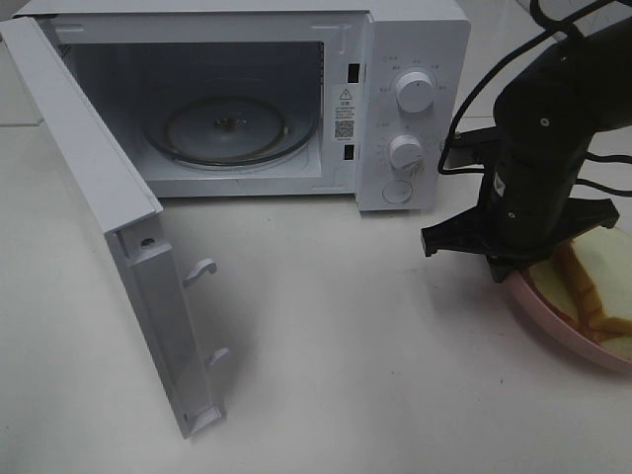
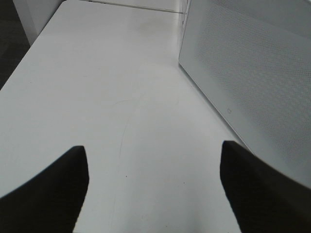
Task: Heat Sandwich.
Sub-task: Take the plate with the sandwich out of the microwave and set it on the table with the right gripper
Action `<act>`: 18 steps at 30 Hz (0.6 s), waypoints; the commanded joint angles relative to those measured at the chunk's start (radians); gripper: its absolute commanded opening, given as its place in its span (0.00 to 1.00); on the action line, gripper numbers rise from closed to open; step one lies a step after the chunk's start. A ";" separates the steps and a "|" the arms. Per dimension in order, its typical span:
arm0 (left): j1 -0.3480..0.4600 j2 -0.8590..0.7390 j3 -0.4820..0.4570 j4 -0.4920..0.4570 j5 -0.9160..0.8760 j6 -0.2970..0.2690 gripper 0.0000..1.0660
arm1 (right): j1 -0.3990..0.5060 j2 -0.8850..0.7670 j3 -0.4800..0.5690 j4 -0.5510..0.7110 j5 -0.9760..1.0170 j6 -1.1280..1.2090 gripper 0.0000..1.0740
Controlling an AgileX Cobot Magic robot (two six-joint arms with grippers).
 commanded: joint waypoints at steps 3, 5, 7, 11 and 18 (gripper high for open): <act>0.002 -0.018 0.001 -0.001 -0.013 -0.006 0.67 | -0.004 0.000 -0.005 0.024 -0.049 -0.017 0.15; 0.002 -0.018 0.001 -0.001 -0.013 -0.006 0.67 | -0.004 0.000 -0.005 0.024 -0.049 -0.033 0.22; 0.002 -0.018 0.001 -0.001 -0.013 -0.006 0.67 | -0.004 0.000 -0.005 0.026 -0.049 -0.035 0.25; 0.002 -0.018 0.001 -0.001 -0.013 -0.006 0.67 | -0.004 0.000 -0.005 0.035 -0.049 -0.048 0.41; 0.002 -0.018 0.001 -0.001 -0.013 -0.006 0.67 | -0.004 -0.002 -0.005 0.112 -0.047 -0.137 0.55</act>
